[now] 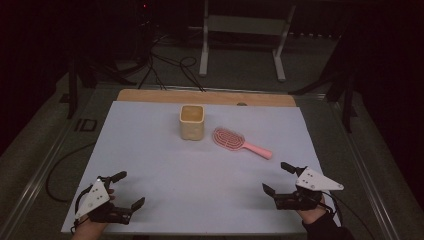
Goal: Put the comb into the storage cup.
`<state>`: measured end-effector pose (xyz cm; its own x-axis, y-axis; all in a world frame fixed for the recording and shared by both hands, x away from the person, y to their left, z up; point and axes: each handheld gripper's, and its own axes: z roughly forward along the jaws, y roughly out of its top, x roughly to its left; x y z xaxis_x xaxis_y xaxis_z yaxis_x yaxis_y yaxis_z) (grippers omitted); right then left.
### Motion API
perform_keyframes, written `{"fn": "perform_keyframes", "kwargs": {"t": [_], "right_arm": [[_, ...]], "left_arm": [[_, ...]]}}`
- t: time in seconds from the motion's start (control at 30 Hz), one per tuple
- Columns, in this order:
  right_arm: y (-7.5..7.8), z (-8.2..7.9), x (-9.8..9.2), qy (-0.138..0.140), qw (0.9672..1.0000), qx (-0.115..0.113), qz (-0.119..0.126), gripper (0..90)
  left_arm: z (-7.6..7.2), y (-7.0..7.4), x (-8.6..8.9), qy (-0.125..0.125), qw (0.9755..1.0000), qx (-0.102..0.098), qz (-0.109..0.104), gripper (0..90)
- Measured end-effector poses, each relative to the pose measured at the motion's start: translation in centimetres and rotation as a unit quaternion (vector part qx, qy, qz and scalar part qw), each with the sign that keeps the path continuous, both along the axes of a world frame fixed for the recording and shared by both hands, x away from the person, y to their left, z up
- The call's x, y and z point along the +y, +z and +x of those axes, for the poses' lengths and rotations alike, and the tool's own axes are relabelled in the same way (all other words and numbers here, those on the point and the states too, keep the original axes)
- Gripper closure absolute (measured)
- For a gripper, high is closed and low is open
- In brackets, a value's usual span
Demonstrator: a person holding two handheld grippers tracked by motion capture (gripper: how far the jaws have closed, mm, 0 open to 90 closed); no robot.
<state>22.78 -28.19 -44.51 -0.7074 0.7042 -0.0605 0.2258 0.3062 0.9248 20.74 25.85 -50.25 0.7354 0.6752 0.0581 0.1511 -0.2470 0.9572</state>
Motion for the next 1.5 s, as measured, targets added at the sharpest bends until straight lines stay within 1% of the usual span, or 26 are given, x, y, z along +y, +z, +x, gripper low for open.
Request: {"fn": "perform_keyframes", "kwargs": {"t": [0.07,0.13,0.2,0.33,0.4,0.53,0.63,0.7,0.8,0.87,1.03,1.13,1.17,1.2,1.27,1.33,1.4,1.5], "right_arm": [[0.5,0.3,0.0,0.0,1.0,-0.003,0.0,9.1],[1.0,0.6,0.1,0.001,0.9999,-0.008,-0.009,9.2],[1.3,1.1,0.2,0.002,0.9999,-0.006,-0.01,9.1],[1.6,1.9,0.2,0.0,0.9998,-0.009,-0.017,9.2],[1.7,2.4,0.2,0.0,0.9999,-0.004,-0.014,9.2],[2.1,3.4,0.1,0.0,0.9997,-0.007,-0.024,9.2],[2.4,4.1,0.0,0.0,0.9997,-0.004,-0.023,9.2],[2.6,4.7,-0.1,-0.002,0.9996,-0.006,-0.028,9.2],[2.7,5.6,-0.2,-0.004,0.9997,0.0,-0.024,9.2],[2.7,6.1,-0.2,-0.006,0.9996,0.004,-0.028,9.3],[2.5,7.3,-0.3,-0.002,0.9996,0.011,-0.027,9.2],[2.1,8.2,-0.2,0.002,0.9994,0.019,-0.03,9.3],[2.0,8.4,-0.2,0.002,0.9993,0.019,-0.033,9.3],[1.9,8.7,-0.2,0.003,0.9991,0.024,-0.033,9.4],[1.7,9.2,-0.3,0.001,0.999,0.024,-0.038,9.4],[1.4,9.7,-0.3,0.0,0.9989,0.03,-0.037,9.4],[1.3,10.0,-0.4,0.001,0.9987,0.031,-0.04,9.4],[0.7,10.9,-0.5,-0.005,0.9982,0.044,-0.041,9.4]], "left_arm": [[0.0,0.0,0.0,0.0,1.0,0.002,0.001,0.0],[0.0,0.0,-0.1,-0.001,1.0,0.002,0.002,0.0],[0.0,0.0,0.0,-0.001,1.0,0.002,0.001,0.0],[0.0,0.0,0.0,-0.001,1.0,0.002,0.0,0.0],[0.0,0.0,0.0,0.0,1.0,0.002,0.001,0.0],[0.0,0.0,0.0,-0.001,1.0,0.002,0.0,0.0],[0.0,0.0,0.0,-0.002,1.0,0.0,0.001,0.0],[0.0,0.0,0.0,-0.001,1.0,0.001,0.001,0.0],[-0.1,0.0,0.0,-0.002,1.0,0.0,0.0,0.0],[0.0,0.0,0.0,-0.002,1.0,0.0,0.001,0.0],[-0.1,0.0,0.0,-0.004,1.0,-0.001,0.001,0.0],[-0.1,0.1,0.0,-0.005,1.0,-0.001,0.002,0.0],[-0.1,0.1,0.0,-0.005,1.0,-0.001,0.002,0.0],[-0.1,0.1,0.0,-0.005,1.0,-0.001,0.002,0.0],[-0.1,0.0,0.0,-0.004,1.0,-0.001,0.002,0.0],[-0.1,0.1,0.0,-0.005,1.0,-0.001,0.003,0.0],[-0.1,0.0,0.0,-0.005,1.0,-0.001,0.002,0.0],[-0.1,0.0,-0.1,-0.005,1.0,-0.001,0.003,0.0]]}}
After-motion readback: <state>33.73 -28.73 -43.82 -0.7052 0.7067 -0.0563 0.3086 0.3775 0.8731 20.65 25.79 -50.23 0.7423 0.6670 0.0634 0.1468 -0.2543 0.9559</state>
